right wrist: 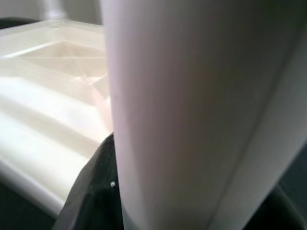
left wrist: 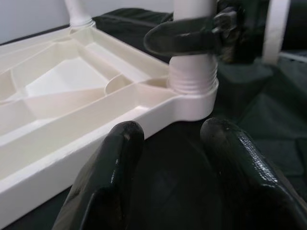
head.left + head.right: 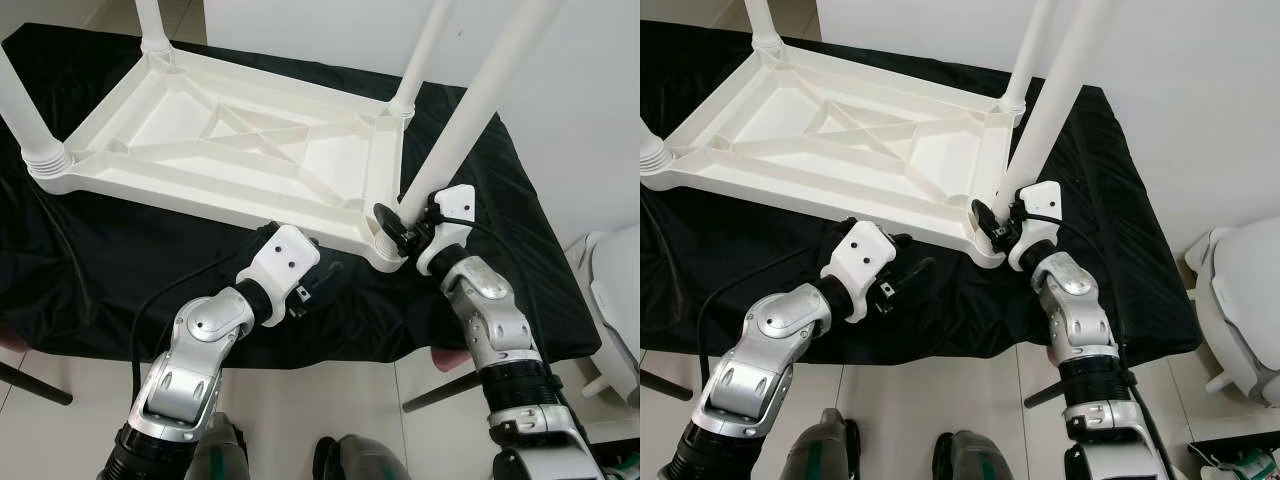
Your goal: Building children table
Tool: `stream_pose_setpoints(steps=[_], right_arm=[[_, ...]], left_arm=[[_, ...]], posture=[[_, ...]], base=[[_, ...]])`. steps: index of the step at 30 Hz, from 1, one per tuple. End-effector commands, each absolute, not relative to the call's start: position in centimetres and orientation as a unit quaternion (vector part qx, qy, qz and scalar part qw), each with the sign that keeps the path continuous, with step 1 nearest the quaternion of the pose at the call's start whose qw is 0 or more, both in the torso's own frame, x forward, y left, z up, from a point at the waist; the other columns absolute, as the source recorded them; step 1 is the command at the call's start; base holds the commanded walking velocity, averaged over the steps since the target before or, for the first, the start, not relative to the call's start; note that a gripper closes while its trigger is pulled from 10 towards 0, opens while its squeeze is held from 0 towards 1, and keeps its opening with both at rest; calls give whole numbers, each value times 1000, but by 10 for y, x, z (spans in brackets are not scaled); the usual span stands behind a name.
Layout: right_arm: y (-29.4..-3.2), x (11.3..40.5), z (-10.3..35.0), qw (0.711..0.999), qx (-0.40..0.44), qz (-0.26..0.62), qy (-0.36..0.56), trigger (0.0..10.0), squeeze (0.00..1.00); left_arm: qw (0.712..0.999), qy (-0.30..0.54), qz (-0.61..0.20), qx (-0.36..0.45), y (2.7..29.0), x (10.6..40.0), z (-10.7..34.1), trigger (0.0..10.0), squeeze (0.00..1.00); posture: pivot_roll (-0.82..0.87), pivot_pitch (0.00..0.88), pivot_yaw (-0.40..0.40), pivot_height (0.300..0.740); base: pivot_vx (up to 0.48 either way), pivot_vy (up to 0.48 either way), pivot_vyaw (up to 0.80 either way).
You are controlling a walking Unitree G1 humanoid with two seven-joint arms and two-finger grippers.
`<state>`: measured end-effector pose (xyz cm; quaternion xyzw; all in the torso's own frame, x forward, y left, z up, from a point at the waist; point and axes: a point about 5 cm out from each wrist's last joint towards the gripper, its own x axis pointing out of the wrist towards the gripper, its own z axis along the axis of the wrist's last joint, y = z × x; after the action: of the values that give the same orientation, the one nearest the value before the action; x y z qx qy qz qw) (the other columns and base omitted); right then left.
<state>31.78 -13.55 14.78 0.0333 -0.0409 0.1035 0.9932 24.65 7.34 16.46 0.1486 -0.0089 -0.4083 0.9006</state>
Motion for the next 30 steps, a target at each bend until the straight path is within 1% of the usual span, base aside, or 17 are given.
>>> stream_pose_setpoints(steps=[1,2,3,5,7,12,16,17,18,19,21,22,24,27,28,29,30], right_arm=[[-140,313,135,999,31,34,-5,0,0],[-140,313,135,999,31,34,-5,0,0],[-134,310,135,999,38,15,-7,0,0],[-134,310,135,999,38,15,-7,0,0],[-127,305,137,999,42,4,-3,0,0],[-126,303,136,999,44,6,3,0,0],[-123,300,136,998,48,30,7,0,0],[-122,302,139,998,46,51,-4,10000,0],[-122,302,139,998,46,51,-4,10000,0],[-123,305,143,996,49,79,-13,10000,16],[-123,305,143,996,49,79,-13,10000,16],[-125,307,148,992,45,111,-23,10000,1000],[-132,311,156,983,37,174,-43,10000,1000],[-132,311,158,982,34,182,-46,10000,1000],[-136,312,160,972,16,228,-50,10000,1000],[-136,312,160,972,16,228,-50,10000,1000],[-140,313,159,964,9,264,-43,10000,1000]], left_arm=[[924,-25,-352,148,73,250,167,10000,0],[924,-25,-352,148,73,250,167,10000,0],[924,-26,-352,147,73,250,167,10000,0],[924,-26,-352,147,73,250,167,10000,0],[924,-29,-352,147,74,251,169,10000,0],[924,-30,-353,147,75,252,169,10000,0],[923,-32,-352,151,77,253,169,10000,0],[923,-34,-351,151,77,253,170,10000,0],[923,-34,-351,151,77,253,170,10000,0],[924,-35,-350,151,76,254,170,10000,0],[924,-35,-350,151,76,254,170,10000,0],[924,-37,-350,149,76,254,171,10000,0],[924,-41,-350,148,74,254,172,10000,0],[924,-42,-350,147,74,254,172,10000,0],[924,-44,-350,147,73,255,173,10000,0],[924,-44,-350,147,73,255,173,10000,0],[924,-46,-350,147,72,255,174,10000,0]], posture=[[-41,47,-99,740],[-41,47,-99,740],[-41,47,-99,740],[-41,47,-99,740],[-43,41,-97,740],[-43,37,-101,740],[-43,30,-100,740],[-41,21,-105,740],[-41,21,-105,740],[-40,19,-106,740],[-40,19,-106,740],[-41,17,-108,740],[-38,12,-112,740],[-38,12,-112,740],[-29,0,-119,740],[-29,0,-119,740],[-27,0,-120,740]], base=[[0,0,0],[0,0,0],[0,0,0],[0,0,0],[0,0,0],[0,0,0],[0,0,0],[0,0,0],[0,0,0],[0,0,0],[0,0,0],[0,0,0],[0,0,0],[0,0,0],[0,0,0],[0,0,0],[0,0,0]])
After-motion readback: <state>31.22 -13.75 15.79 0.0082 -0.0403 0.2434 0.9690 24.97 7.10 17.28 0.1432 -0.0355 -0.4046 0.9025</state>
